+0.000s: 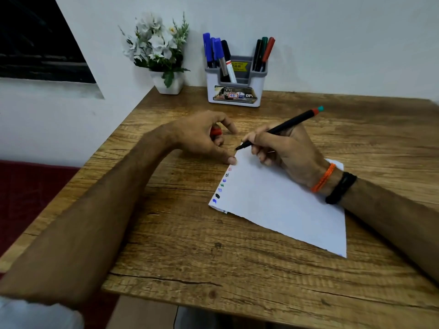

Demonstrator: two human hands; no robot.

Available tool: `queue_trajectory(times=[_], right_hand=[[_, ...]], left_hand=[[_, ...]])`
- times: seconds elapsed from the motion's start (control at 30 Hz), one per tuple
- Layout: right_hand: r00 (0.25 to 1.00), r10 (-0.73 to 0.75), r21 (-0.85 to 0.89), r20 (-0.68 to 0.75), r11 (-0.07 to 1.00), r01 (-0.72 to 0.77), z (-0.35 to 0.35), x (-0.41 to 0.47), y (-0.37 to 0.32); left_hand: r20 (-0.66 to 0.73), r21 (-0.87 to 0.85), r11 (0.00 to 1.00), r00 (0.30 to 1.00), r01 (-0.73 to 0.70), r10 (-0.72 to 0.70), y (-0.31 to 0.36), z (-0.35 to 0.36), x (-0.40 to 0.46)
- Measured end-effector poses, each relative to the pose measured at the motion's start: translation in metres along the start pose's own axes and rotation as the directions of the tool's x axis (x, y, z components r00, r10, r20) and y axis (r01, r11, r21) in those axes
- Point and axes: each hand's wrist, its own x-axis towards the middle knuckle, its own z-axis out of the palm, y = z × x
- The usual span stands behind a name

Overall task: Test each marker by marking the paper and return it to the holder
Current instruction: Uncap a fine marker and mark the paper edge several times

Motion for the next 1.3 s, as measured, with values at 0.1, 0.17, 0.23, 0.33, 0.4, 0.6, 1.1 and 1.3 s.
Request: queue_trajectory(times=[0.1,0.17,0.23,0.33,0.4,0.6,1.1,1.3], right_hand=[[0.999,0.015,0.067,-0.033,0.998,-0.012,-0.002,0.003,-0.008],[0.999,0.014,0.062,-0.053,0.998,-0.01,-0.005,0.006,-0.013],[0.998,0.008,0.044,-0.063,0.999,-0.005,-0.008,0.007,-0.016],[0.998,0.012,0.068,-0.059,0.998,-0.008,-0.012,0.009,-0.017],[0.999,0.023,0.109,-0.044,0.994,-0.018,-0.015,0.011,-0.017],[0.997,0.05,0.177,-0.066,0.983,-0.038,-0.024,0.014,-0.014],[0.99,0.015,0.089,-0.14,0.996,-0.003,-0.018,0.011,-0.012],[0.983,0.043,0.116,-0.176,0.993,-0.023,-0.023,0.014,-0.011]], left_hand=[[-0.065,-0.045,0.998,0.997,-0.034,0.031,-0.003,-0.001,0.0],[-0.107,-0.082,0.996,0.994,-0.046,0.037,-0.006,-0.003,0.0],[-0.156,-0.103,0.993,0.987,-0.06,0.043,-0.007,-0.003,0.002],[-0.221,-0.107,0.986,0.97,-0.127,0.101,-0.002,0.0,0.003],[-0.241,-0.109,0.981,0.961,-0.163,0.133,0.001,0.001,0.002],[-0.278,-0.21,0.948,0.944,-0.241,0.178,0.003,0.0,0.001],[-0.289,-0.254,0.923,0.933,-0.289,0.213,-0.001,0.004,0.006],[-0.333,-0.333,0.897,0.927,-0.289,0.175,0.002,0.003,0.005]])
